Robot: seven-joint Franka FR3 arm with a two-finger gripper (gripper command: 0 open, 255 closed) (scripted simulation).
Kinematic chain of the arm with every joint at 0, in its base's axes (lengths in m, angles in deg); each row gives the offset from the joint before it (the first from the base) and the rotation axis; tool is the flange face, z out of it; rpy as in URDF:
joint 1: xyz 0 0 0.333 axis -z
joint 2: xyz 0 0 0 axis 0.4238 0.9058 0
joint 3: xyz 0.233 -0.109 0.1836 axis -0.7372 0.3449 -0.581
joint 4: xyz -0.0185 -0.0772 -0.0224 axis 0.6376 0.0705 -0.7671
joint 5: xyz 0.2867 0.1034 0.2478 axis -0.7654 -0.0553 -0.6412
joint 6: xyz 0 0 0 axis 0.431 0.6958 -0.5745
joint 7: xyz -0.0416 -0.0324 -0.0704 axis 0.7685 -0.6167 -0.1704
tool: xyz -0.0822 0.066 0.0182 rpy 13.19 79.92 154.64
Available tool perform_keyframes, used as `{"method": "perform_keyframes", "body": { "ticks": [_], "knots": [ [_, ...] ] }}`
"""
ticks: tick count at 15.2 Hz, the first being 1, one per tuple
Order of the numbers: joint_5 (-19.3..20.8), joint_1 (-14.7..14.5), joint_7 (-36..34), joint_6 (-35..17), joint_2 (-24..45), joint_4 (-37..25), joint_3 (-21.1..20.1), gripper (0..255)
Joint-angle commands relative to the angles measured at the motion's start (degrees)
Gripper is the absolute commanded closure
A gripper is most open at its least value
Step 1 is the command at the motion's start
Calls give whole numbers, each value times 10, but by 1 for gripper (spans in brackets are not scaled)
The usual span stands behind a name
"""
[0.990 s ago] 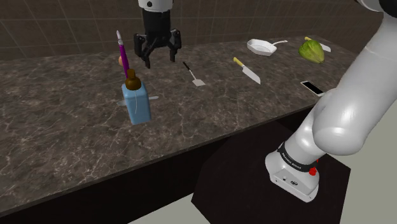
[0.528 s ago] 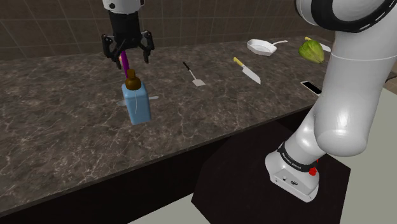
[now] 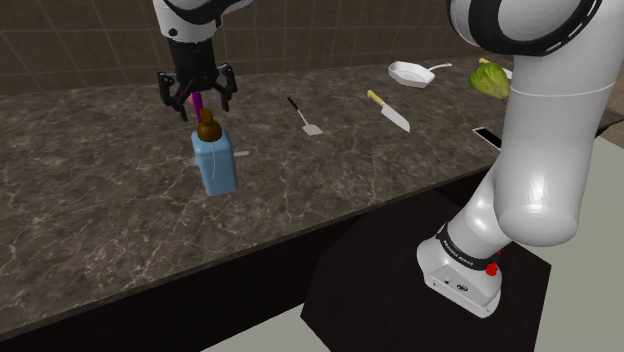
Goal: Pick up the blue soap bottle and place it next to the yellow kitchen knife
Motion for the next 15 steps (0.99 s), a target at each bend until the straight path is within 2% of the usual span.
{"method": "perform_keyframes", "body": {
  "ticks": [1, 8, 9, 15],
  "knots": [
    [1, 0, -1, -11, 2, 9, 0, 0],
    [1, 0, -1, -11, 2, 9, 0, 0],
    [1, 0, -1, -11, 2, 9, 0, 255],
    [1, 0, -1, -10, 2, 9, 0, 255]
  ]
}}
